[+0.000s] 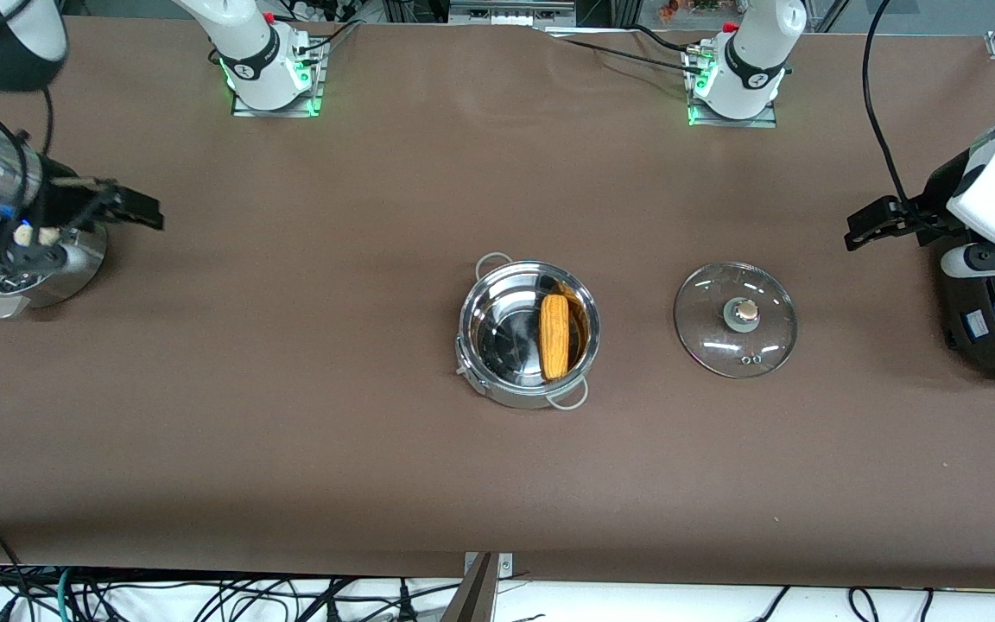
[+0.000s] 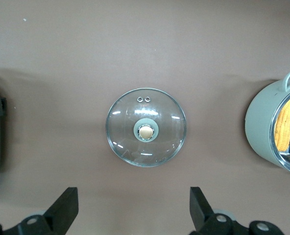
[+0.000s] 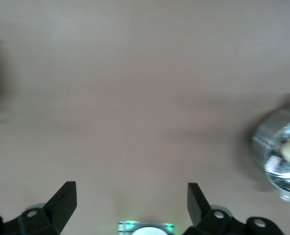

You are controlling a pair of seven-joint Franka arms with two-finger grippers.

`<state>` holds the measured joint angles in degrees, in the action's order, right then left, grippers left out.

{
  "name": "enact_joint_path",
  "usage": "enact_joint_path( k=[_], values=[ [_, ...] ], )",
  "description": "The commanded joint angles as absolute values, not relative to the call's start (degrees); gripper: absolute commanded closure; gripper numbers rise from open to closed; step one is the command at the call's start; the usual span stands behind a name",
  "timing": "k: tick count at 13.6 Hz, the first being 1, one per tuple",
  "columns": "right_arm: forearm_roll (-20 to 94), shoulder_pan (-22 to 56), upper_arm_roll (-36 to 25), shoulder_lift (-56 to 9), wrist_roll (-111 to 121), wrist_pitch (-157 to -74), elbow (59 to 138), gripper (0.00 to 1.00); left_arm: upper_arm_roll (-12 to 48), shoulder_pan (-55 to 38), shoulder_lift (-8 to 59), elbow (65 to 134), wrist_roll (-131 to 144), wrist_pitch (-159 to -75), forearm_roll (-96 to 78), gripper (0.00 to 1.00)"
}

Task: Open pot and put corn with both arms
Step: 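Set the lid on the table while the right gripper withdraws to rest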

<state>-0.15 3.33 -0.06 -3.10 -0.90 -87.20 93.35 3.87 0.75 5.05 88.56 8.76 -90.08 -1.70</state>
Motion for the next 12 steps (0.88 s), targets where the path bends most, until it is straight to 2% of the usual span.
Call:
enact_joint_path(
  k=[1,4,7,9,12],
  values=[
    [-2.02,0.62,3.60,3.60,-1.32,-93.15,101.43,0.00,4.04,0.97,5.10,87.45,8.26,-88.86,-0.62,0.00],
    [-2.54,-1.32,3.25,3.43,-0.62,-92.64,98.45,0.00,4.13,0.97,5.10,87.71,8.00,-88.77,-0.62,0.00],
    [0.33,-1.67,1.24,-1.30,-0.70,-88.86,93.01,0.00,4.04,0.97,5.19,87.54,5.80,-88.42,0.87,0.00],
    [5.17,-1.93,-0.87,-2.20,-0.36,-89.12,92.81,0.00,4.48,0.88,5.19,87.54,5.10,-88.42,3.24,0.00],
    [2.56,-1.67,-0.53,-1.85,-0.35,-88.69,92.72,0.00,4.48,0.97,5.10,87.63,4.48,-88.33,3.25,0.00]
  ],
)
